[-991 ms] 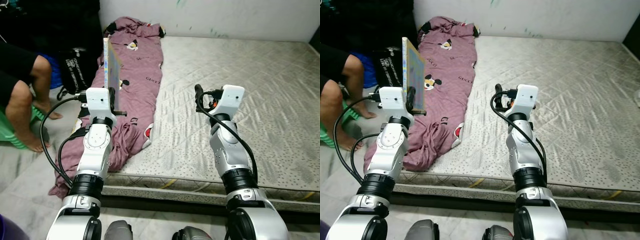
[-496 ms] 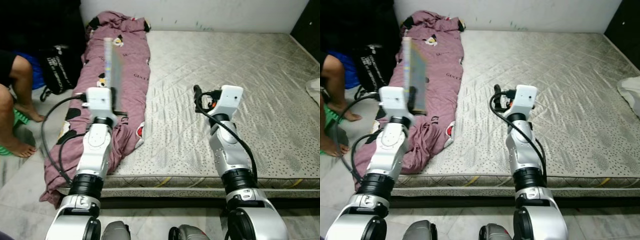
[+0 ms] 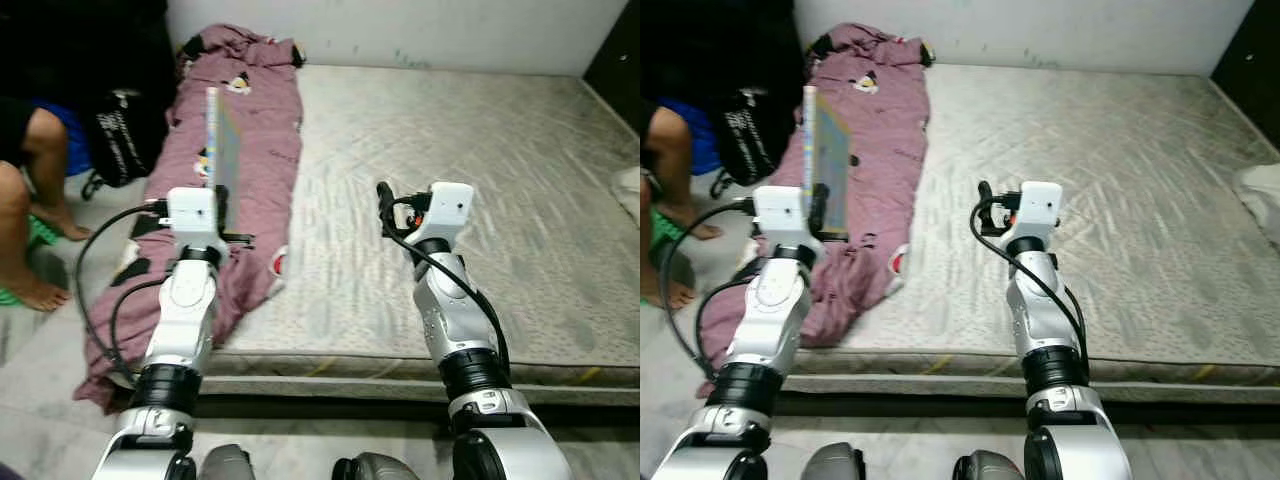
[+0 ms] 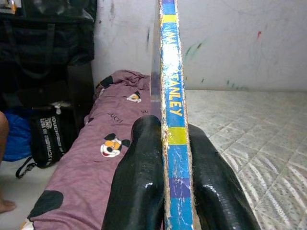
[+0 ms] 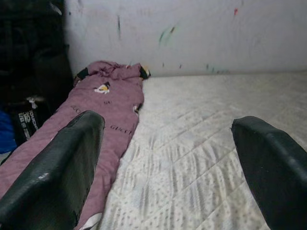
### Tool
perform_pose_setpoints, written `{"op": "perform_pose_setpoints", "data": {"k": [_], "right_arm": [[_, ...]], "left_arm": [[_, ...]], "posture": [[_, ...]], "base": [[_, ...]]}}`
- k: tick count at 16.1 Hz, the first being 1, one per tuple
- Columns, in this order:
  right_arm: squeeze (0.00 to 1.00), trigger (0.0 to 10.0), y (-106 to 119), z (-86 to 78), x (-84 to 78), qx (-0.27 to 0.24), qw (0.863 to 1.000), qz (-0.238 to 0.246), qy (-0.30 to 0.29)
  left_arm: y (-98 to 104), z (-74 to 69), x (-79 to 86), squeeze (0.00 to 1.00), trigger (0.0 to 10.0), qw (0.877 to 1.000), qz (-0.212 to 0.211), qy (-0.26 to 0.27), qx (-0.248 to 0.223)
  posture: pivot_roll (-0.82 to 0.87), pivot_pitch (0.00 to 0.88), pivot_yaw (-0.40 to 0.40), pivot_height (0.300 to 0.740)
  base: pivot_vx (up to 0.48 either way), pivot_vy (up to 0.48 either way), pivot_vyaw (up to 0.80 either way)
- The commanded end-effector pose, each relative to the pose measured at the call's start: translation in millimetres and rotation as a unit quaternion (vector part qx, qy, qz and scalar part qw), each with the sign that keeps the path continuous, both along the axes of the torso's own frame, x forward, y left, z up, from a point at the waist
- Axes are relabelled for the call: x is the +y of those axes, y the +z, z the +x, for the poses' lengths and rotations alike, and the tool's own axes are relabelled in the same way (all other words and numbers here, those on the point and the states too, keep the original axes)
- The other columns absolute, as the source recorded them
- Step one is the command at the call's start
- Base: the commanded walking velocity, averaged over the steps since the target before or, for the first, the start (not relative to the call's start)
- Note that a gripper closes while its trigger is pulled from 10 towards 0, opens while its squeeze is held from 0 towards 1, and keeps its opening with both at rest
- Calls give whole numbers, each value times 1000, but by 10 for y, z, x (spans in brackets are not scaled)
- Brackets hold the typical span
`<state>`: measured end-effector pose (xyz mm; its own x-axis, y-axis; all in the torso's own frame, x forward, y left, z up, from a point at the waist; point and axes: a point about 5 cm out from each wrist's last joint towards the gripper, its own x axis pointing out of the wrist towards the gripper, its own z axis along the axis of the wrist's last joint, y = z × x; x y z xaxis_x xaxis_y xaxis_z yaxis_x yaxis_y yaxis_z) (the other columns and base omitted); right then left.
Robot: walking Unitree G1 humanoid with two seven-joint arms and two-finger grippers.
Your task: Clean up the room
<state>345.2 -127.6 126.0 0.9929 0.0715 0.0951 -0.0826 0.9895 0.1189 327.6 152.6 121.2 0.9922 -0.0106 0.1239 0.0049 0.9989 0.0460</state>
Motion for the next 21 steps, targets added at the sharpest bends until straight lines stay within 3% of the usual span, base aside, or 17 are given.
{"op": "perform_pose_setpoints", "data": {"k": [1,13,15,16,19,21], "right_arm": [[0,10000,5,-26,-43,-3,1000,-6,-2],[0,10000,-97,-181,-117,9,999,-32,2],[0,10000,-79,-216,-178,2,999,-40,-9],[0,10000,-79,-246,-217,1,999,-42,-15],[0,10000,-150,-485,-441,15,998,-44,-44],[0,10000,-215,-647,-519,31,997,-51,-55]], "left_arm": [[108,-12,-51,0,10000,1000,-1,-12,-24],[22,-143,-117,0,10000,1000,-1,-23,0],[48,-172,-63,0,10000,1000,13,3,-10],[51,-214,-33,0,10000,1000,22,7,-13],[39,-565,153,0,10000,999,34,35,-22],[-41,-761,284,0,10000,995,57,84,-9]], "posture": [[26,0,-13,740],[7,0,-20,740],[6,0,-18,740],[6,0,-17,740],[8,0,-20,740],[6,0,-25,740]], "base": [[0,-390,0],[0,-400,0],[0,0,0],[0,0,0],[0,0,0],[0,0,0]]}}
